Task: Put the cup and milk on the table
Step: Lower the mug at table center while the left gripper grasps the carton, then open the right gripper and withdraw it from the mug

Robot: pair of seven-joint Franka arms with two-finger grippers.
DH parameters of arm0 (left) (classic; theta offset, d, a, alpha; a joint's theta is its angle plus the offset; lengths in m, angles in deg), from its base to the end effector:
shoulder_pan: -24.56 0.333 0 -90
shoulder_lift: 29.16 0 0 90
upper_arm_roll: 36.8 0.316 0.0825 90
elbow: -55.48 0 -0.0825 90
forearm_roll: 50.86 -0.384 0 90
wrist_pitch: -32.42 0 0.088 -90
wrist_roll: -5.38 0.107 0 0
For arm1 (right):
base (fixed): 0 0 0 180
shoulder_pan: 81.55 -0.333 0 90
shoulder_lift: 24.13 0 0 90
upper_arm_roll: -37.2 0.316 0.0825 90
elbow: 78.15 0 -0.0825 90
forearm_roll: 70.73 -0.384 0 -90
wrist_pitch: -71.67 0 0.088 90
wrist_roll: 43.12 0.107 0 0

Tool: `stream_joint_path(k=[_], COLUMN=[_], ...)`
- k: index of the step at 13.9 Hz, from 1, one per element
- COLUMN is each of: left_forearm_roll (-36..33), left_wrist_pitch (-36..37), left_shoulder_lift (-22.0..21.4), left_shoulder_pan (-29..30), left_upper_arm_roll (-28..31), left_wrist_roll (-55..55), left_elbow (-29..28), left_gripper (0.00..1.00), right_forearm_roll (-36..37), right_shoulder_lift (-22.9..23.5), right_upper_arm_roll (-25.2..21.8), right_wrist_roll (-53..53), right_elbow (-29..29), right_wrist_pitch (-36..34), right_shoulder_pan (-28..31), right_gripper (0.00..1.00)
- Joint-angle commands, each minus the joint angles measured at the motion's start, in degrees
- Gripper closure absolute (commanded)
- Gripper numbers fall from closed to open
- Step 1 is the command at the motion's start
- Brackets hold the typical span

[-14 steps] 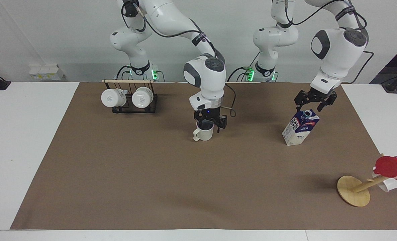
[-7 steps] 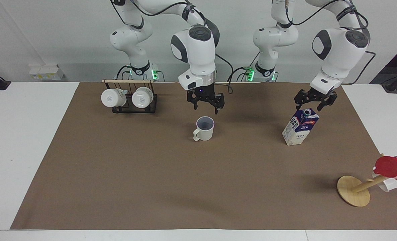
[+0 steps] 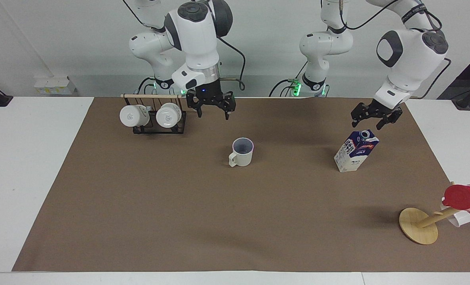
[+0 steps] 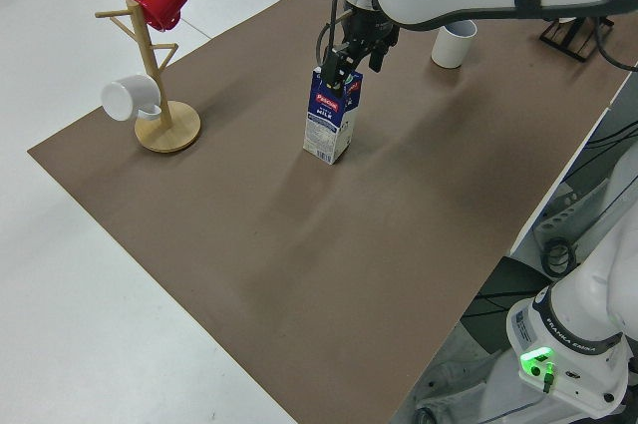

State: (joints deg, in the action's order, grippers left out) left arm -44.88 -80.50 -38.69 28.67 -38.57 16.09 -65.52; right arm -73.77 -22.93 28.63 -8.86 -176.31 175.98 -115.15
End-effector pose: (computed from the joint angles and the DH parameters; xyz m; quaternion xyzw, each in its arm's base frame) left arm 0.5073 0.0134 0.4900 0.9975 -0.0530 0.0178 0.0440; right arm 0.5218 0.2493 0.5674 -0.9951 0.0857 -0.0256 0.0426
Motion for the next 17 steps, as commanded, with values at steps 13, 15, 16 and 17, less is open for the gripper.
stream_joint_path(k=[13,15,16,17], left_forearm_roll=[1.05,0.96,0.96,0.96], left_wrist_pitch=[-8.90,-8.55,-8.55,-8.64], left_shoulder_lift=[3.65,3.65,3.65,3.65], left_shoulder_pan=[-1.38,-1.29,-1.29,-1.29], left_upper_arm_roll=[-0.69,-0.69,-0.69,-0.69], left_wrist_roll=[-3.42,-3.33,-3.33,-3.33], left_elbow=[-1.87,-1.87,-1.87,-1.87], left_gripper=[0.16,0.31,0.40,0.48], right_forearm_roll=[1.54,2.34,2.43,2.43], right_shoulder_lift=[-8.31,-9.19,-9.72,-10.25], right_upper_arm_roll=[0.31,0.31,0.31,0.31], right_wrist_roll=[-24.23,-27.55,-29.57,-30.99], right_elbow=[-1.50,-2.90,-4.04,-4.66], right_wrist_pitch=[-17.92,-18.71,-18.63,-18.62], right_shoulder_pan=[19.80,22.34,23.83,25.59], right_gripper=[0.00,0.00,0.00,0.00])
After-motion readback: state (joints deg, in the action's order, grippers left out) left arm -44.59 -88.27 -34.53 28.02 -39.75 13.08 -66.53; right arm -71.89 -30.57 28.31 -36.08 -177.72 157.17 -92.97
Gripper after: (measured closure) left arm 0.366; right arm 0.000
